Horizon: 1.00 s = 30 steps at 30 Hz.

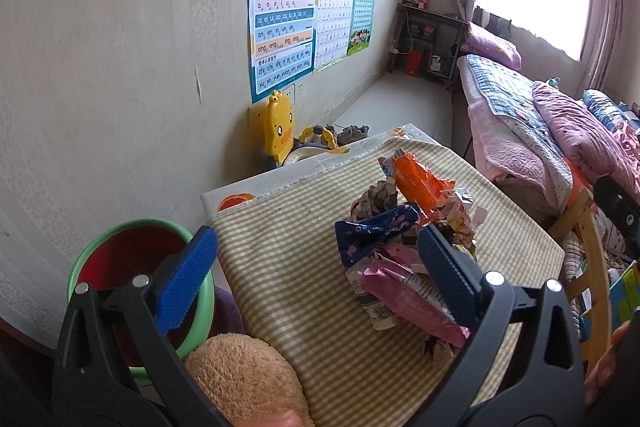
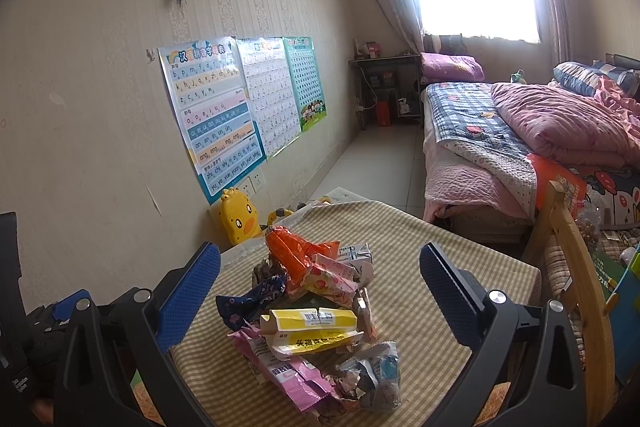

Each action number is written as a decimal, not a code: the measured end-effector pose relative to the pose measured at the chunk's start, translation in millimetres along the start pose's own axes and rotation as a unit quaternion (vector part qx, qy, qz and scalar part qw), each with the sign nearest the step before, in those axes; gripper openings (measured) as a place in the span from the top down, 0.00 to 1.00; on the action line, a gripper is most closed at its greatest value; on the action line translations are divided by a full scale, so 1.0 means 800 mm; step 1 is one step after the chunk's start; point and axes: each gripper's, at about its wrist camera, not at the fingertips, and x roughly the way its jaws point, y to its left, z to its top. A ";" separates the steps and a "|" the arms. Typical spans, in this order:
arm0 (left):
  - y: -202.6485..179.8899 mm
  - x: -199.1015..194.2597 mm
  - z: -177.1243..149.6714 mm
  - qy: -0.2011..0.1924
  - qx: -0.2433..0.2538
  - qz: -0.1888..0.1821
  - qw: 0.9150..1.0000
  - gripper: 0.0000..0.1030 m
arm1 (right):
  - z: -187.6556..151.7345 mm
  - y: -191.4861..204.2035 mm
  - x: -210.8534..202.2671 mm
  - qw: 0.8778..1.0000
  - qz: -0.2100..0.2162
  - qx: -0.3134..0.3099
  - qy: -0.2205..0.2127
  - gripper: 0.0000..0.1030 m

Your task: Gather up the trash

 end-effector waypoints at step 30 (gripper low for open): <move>-0.080 0.114 -0.067 0.189 -0.013 -0.124 0.974 0.05 | -0.033 -0.107 0.072 0.992 -0.060 0.067 0.087 0.07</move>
